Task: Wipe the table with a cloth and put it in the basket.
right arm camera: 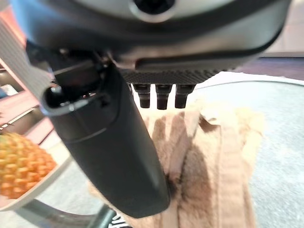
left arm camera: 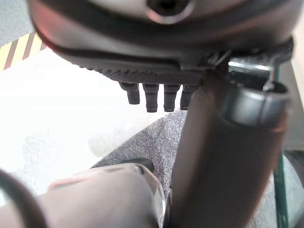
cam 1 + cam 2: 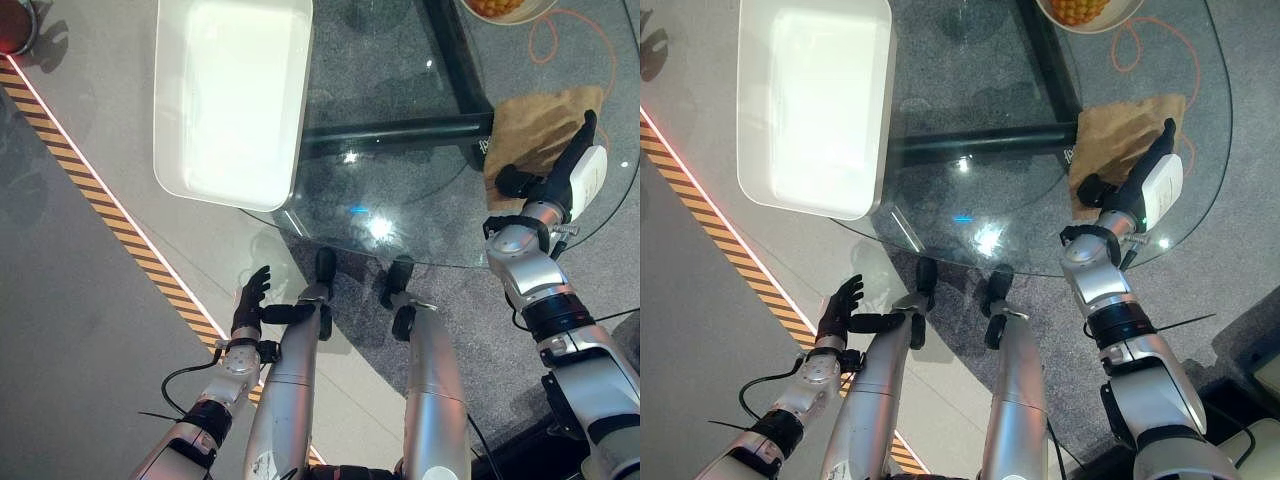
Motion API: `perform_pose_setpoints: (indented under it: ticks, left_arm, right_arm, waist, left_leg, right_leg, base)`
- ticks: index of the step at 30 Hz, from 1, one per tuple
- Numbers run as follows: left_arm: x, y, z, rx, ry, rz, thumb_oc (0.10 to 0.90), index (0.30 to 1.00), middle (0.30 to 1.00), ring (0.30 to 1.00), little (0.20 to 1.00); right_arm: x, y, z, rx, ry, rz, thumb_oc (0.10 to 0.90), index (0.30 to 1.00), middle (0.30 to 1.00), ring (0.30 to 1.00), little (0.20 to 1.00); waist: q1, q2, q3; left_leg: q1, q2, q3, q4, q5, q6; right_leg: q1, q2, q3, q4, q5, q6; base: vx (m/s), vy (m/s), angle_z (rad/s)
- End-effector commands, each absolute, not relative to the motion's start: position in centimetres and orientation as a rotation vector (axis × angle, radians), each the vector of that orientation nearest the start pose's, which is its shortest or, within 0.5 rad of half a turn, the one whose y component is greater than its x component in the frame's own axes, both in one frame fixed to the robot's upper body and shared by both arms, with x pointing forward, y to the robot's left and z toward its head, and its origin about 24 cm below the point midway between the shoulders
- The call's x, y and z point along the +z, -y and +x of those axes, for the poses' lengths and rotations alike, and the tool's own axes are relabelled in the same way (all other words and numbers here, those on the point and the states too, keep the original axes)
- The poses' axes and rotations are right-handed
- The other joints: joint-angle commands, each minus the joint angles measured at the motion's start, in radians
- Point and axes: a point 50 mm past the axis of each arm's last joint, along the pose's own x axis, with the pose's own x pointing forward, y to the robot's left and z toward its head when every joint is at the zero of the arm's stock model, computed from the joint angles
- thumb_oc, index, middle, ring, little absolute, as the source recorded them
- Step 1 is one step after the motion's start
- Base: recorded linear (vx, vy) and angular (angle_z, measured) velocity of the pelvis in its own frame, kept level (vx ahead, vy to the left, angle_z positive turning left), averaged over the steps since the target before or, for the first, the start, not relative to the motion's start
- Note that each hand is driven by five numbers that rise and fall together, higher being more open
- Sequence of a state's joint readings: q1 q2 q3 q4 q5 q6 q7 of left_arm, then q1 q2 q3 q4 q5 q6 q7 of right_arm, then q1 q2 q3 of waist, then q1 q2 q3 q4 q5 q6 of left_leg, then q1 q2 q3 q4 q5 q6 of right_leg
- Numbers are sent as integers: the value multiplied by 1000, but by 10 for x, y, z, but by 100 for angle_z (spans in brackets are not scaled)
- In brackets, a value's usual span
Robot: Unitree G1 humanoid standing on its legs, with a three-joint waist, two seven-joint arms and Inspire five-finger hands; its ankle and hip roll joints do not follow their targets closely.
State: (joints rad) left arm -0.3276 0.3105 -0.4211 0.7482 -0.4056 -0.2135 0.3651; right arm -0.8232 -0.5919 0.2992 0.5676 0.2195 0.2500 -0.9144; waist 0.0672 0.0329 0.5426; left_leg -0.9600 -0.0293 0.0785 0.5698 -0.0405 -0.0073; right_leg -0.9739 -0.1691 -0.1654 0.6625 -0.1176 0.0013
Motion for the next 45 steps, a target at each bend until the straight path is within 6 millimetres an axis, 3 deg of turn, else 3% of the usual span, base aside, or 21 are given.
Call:
perform_pose_setpoints:
  ticks: [1,6,11,14,18,19,20,22,38,45]
  left_arm:
    - [-50,-177,260,179,-352,165,800,900,900,900,900]
    - [-49,-176,261,173,-348,160,800,900,900,900,900]
    - [-49,-173,262,160,-343,159,800,900,900,900,900]
    - [-49,-170,262,151,-339,152,800,900,900,900,900]
    - [-48,-164,263,134,-324,142,800,900,900,900,900]
    - [-47,-163,263,130,-319,142,800,900,900,900,900]
    - [-47,-162,263,130,-317,141,800,900,900,900,900]
    - [-47,-162,263,127,-310,139,800,900,900,900,900]
    - [-46,-162,258,113,-299,134,800,900,900,900,900]
    - [-45,-163,259,125,-293,132,800,900,900,900,900]
  right_arm:
    - [217,283,357,-973,280,-518,800,900,900,900,900]
    - [217,291,359,-1013,224,-511,800,900,900,900,900]
    - [204,304,360,-1096,83,-457,800,900,900,900,900]
    - [200,305,364,-1082,45,-458,800,900,900,900,900]
    - [210,299,372,-1013,54,-511,800,900,900,900,900]
    - [212,297,375,-970,57,-512,745,853,853,853,845]
    - [213,296,376,-949,52,-518,638,761,761,761,738]
    - [216,293,380,-893,47,-534,100,300,300,300,200]
    - [216,293,382,-804,46,-549,100,300,300,300,200]
    - [218,283,384,-763,91,-546,100,300,300,300,200]
  waist:
    - [1,62,-23]
    - [6,73,-23]
    - [12,87,-23]
    - [16,98,-23]
    - [23,116,-23]
    - [25,119,-23]
    - [26,120,-23]
    - [29,121,-23]
    - [34,115,-23]
    - [36,112,-23]
  left_leg:
    - [-8,8,45,25,-82,21]
    - [-35,6,48,28,-79,19]
    - [-48,3,51,21,-73,17]
    - [-54,3,54,19,-69,15]
    - [-63,-1,55,17,-66,12]
    - [-63,-4,53,14,-64,10]
    - [-64,-6,52,12,-63,10]
    - [-64,-9,49,5,-57,10]
    - [-57,-4,51,3,-63,11]
    - [-54,-7,47,0,-63,15]
  right_leg:
    - [-31,22,-28,-27,46,21]
    - [-60,20,-25,-22,52,22]
    - [-74,17,-29,-27,58,23]
    - [-83,14,-29,-28,60,22]
    - [-95,15,-24,-28,59,21]
    - [-97,17,-23,-29,59,21]
    - [-97,17,-23,-30,59,21]
    - [-99,18,-25,-36,62,20]
    - [-90,19,-38,-33,59,24]
    - [-88,20,-37,-30,58,27]
  base:
    - [-7,28,5]
    - [-13,18,5]
    - [-11,6,3]
    - [-2,24,4]
    - [2,18,2]
    - [0,0,0]
    - [0,0,0]
    - [0,0,0]
    - [0,1,0]
    - [6,10,1]
